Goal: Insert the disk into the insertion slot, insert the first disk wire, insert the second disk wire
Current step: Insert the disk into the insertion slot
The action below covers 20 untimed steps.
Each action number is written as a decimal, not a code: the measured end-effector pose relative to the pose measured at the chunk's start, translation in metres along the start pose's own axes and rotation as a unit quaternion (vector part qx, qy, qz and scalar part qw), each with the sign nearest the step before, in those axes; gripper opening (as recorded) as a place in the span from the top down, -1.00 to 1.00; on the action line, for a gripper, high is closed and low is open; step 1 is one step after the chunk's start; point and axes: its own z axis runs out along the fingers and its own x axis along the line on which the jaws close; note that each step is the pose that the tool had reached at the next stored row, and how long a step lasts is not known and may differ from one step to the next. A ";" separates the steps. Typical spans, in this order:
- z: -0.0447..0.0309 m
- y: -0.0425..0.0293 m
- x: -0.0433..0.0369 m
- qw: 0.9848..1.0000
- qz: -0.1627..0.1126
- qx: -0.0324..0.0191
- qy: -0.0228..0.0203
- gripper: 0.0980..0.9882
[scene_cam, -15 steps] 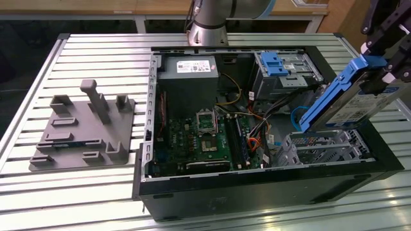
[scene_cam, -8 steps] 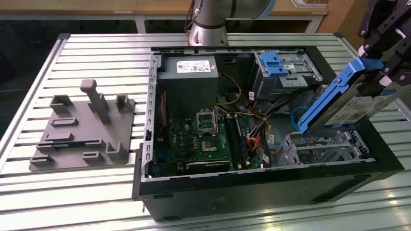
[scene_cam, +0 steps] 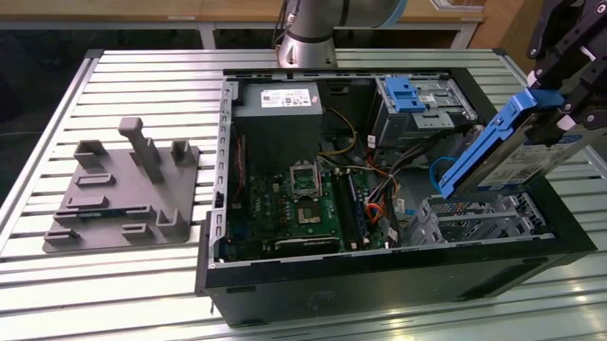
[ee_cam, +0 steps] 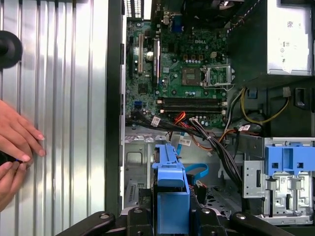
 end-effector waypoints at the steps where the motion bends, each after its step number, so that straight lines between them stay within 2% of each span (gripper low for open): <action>1: 0.0001 -0.0001 0.0000 1.000 0.000 0.000 0.000 0.41; 20: 0.0038 -0.0011 0.0003 1.000 0.006 0.000 0.000 0.41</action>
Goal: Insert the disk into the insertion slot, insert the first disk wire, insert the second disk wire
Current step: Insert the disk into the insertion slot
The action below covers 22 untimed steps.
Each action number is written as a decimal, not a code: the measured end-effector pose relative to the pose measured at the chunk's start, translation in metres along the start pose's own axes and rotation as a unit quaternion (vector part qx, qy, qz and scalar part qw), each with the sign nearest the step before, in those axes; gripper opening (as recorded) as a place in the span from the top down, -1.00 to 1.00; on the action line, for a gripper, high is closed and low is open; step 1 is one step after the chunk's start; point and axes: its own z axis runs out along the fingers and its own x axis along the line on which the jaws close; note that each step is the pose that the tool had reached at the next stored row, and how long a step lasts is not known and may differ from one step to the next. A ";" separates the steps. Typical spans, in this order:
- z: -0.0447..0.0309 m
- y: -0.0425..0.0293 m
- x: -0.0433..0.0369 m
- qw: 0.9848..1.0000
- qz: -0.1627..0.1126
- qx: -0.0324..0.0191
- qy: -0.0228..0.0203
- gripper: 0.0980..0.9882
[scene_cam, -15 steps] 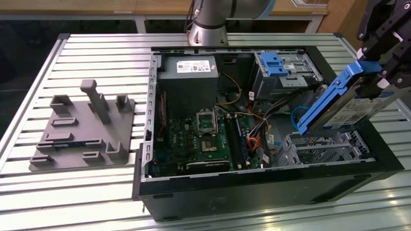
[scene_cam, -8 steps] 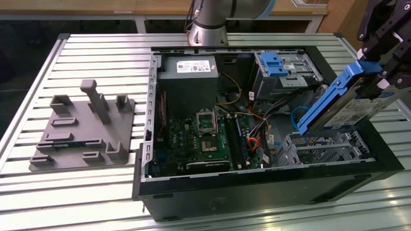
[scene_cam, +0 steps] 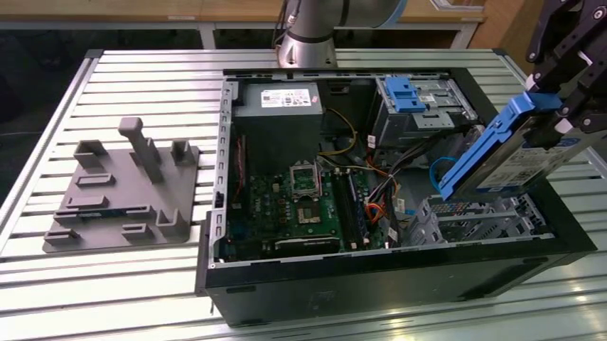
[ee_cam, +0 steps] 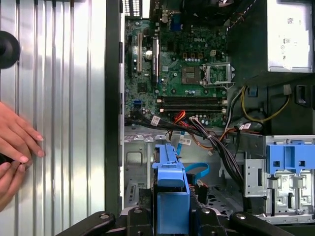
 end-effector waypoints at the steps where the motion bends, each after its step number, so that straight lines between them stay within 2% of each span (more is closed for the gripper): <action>1: 0.0004 0.0000 0.0000 1.000 0.000 0.000 0.000 0.41; 22: 0.0050 -0.0001 0.0004 1.000 0.004 0.000 0.000 0.41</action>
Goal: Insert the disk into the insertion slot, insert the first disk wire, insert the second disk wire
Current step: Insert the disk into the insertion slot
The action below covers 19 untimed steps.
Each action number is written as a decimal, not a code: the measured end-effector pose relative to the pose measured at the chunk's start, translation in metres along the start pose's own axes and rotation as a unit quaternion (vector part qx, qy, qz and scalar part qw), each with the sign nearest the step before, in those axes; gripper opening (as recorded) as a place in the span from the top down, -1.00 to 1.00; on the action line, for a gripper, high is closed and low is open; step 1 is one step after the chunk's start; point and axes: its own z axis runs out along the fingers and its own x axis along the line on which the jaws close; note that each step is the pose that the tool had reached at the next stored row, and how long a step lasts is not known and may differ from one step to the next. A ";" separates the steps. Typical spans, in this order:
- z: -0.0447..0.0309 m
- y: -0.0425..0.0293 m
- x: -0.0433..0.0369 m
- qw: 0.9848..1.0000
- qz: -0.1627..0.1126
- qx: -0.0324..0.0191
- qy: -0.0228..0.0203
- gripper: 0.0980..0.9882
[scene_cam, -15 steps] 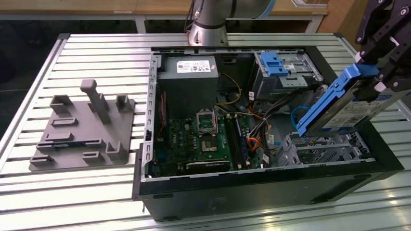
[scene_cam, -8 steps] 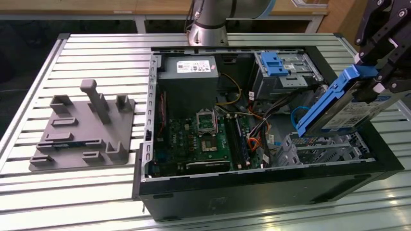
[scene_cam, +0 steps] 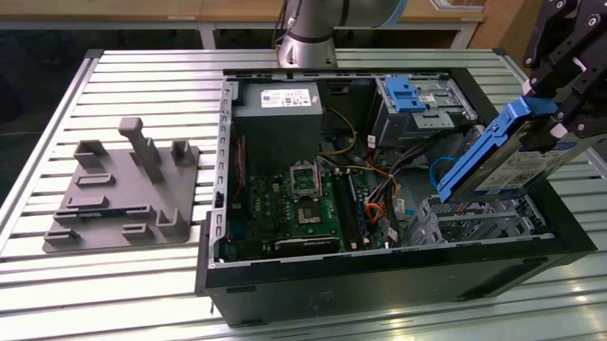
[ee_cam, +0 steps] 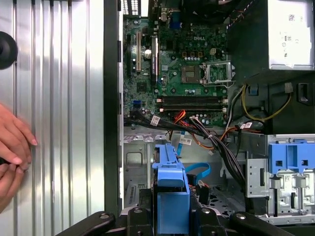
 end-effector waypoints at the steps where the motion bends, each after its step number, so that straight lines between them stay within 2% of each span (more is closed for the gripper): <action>1: 0.0002 0.0000 0.0000 1.000 0.000 0.000 0.000 0.41; 19: 0.0060 -0.0001 0.0005 1.000 0.000 0.000 0.000 0.41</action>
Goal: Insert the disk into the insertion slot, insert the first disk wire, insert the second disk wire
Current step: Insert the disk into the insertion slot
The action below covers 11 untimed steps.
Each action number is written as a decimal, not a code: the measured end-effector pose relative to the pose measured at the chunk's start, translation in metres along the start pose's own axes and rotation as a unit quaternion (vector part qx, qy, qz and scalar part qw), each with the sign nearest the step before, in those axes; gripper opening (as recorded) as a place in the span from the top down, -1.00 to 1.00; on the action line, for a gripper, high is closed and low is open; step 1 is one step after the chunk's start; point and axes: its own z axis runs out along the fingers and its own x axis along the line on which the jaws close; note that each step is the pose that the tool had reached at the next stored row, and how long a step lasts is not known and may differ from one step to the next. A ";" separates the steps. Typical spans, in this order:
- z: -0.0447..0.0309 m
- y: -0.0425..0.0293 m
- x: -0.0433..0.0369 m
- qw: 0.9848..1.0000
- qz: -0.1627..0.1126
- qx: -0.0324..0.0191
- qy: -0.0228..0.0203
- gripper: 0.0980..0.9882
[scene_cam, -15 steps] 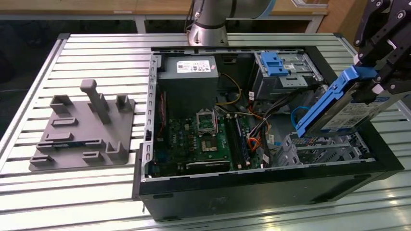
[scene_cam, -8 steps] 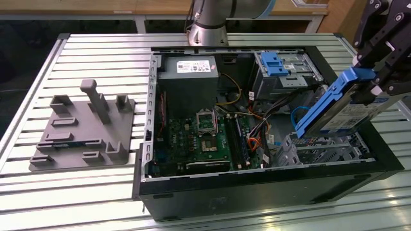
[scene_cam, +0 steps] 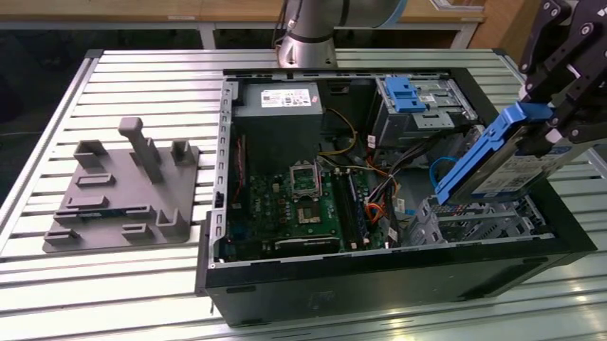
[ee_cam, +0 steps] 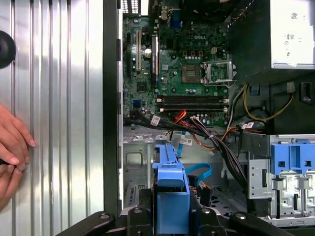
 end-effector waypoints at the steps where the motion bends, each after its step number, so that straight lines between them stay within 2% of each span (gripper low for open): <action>1: 0.0003 0.0000 0.0000 1.000 0.000 0.000 0.000 0.41; 11: 0.0036 -0.0001 0.0003 1.000 0.000 0.000 0.001 0.41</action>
